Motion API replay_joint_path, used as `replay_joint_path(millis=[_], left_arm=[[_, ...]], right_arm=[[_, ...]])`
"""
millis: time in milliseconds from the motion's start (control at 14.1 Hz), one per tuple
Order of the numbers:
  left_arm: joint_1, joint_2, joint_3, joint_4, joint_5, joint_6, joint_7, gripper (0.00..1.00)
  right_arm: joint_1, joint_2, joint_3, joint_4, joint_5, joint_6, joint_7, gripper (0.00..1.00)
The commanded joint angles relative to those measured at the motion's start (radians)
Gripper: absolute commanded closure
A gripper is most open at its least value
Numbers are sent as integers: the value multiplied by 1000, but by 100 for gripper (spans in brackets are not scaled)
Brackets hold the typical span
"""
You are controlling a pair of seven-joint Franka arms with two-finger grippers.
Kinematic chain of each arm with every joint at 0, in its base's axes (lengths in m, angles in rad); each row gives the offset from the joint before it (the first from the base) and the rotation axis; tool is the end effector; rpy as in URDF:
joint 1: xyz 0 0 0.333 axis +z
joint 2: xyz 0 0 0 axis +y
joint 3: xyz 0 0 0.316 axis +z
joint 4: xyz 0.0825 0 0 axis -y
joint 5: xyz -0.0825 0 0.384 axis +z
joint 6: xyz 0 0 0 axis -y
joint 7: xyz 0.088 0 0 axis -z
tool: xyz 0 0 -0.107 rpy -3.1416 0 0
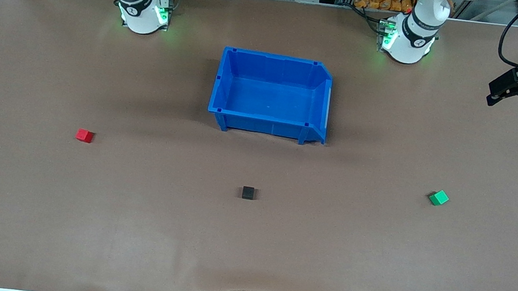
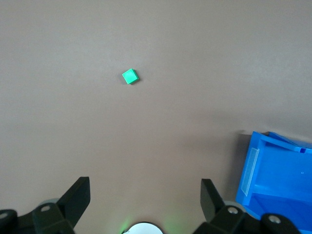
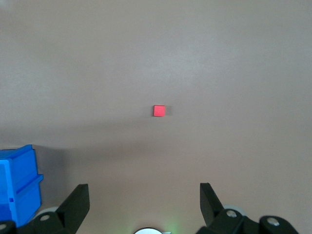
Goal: Attach green and red cubes to black cube
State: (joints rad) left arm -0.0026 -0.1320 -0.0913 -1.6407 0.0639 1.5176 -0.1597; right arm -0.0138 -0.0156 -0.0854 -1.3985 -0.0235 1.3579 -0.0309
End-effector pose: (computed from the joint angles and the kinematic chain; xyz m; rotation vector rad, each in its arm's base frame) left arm 0.5055 -0.0440 0.6571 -3.0655 -0.1077 -0.0274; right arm 0.5218 -0.0553 0.6939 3.1192 -0.1138 -0.0412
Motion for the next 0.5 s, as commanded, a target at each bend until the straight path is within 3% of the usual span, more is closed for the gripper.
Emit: replay_joint_path(millis=[0,427], left_arm=[[3,9,-2,30,-13,-33,-11,0],[7,12,-1,56,-6,-53,-14,0]], right_arm=[[-31,-4,27,13,11,-13,-9,0],[-29,-6,27,13,11,-13,-9,0]])
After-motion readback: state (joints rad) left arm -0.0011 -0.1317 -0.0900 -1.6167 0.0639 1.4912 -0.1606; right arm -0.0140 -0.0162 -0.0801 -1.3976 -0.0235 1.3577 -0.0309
